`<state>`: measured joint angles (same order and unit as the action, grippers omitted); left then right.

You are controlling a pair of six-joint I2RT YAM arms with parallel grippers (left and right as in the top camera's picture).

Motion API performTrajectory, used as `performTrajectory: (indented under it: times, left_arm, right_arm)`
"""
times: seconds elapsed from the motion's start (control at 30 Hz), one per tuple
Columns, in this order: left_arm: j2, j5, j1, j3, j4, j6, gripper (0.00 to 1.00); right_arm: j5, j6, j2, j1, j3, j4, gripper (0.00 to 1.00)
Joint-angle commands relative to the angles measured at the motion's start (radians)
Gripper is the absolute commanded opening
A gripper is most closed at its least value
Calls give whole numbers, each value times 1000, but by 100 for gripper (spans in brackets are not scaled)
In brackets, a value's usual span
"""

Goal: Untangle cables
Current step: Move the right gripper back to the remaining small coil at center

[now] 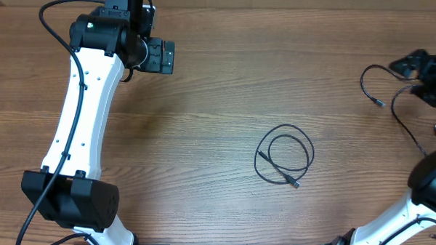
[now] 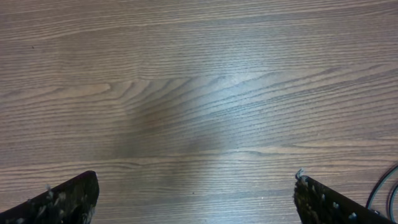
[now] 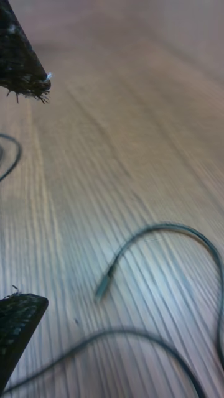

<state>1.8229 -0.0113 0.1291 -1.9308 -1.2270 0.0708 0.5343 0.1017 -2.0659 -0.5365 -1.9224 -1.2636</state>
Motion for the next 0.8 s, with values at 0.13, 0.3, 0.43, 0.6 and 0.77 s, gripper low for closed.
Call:
performTrajectory:
  times: [0.13,0.3,0.43,0.6,0.77]
  left_arm:
    - [8,11,-5,-13,1,-15,100]
    - [8,11,-5,-13,1,-15,100]
    - [8,11,-5,-13,1,-15,100]
    - [8,11,-5,-13,1,-15,100]
    - [8,11,-5,-13,1,-15,100]
  right_arm:
    - [-200,106,26,181,-8,-81,100]
    - [-285,187,26,305,-8,-132,100]
    - [-291,314,26,388,-8,-208,100]
    - [-291,361,25,457,-8,-286,100]
    - [-339,363,26,536,13,-296,100]
